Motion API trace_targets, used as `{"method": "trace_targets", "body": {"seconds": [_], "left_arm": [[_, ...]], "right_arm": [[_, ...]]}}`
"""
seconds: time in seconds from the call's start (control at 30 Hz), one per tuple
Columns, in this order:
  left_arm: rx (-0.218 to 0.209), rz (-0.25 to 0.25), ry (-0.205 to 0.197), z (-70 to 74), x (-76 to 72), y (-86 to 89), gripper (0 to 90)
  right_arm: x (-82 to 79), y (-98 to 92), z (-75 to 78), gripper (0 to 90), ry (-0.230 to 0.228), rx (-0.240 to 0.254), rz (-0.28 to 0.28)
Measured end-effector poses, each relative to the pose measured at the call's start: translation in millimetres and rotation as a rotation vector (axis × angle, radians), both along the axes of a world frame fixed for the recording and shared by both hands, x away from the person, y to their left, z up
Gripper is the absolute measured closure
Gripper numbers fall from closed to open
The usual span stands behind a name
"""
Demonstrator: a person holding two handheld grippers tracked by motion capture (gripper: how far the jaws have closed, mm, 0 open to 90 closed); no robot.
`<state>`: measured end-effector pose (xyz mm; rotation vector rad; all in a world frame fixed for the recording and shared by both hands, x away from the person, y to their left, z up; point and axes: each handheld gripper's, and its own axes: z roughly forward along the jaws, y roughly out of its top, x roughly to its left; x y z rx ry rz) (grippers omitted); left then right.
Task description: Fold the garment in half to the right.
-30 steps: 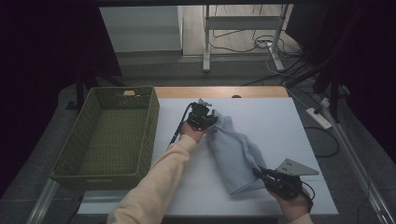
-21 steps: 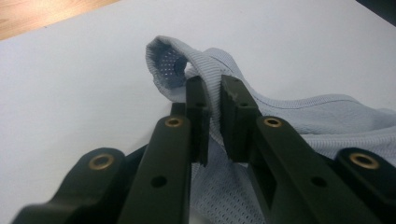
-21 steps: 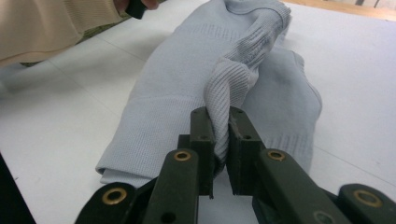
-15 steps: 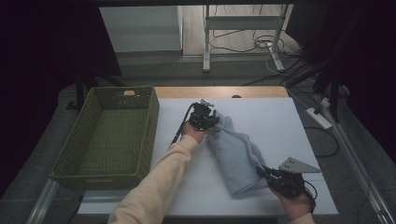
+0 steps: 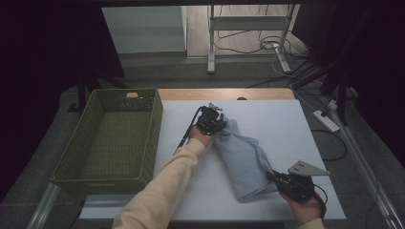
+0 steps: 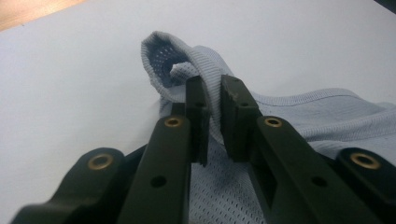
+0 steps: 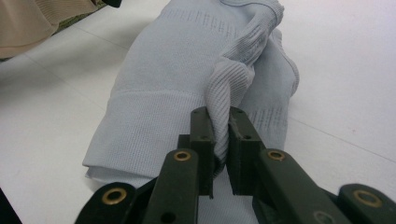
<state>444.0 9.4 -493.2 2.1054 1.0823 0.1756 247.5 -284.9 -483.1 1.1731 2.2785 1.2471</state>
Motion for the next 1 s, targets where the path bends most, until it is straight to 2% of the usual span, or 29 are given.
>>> {"method": "trace_targets", "body": {"seconds": [0.6, 1.0], "left_arm": [[0.005, 0.000, 0.011, -5.0, 1.8, -2.5, 80.3], [-0.034, -0.001, 0.022, -4.4, 2.3, -0.4, 73.4]], "right_arm": [[1.3, -0.3, -1.4, 81.5, 0.012, -0.005, 0.001], [-1.2, 0.1, -0.8, 81.5, 0.022, -0.010, 0.004]]}}
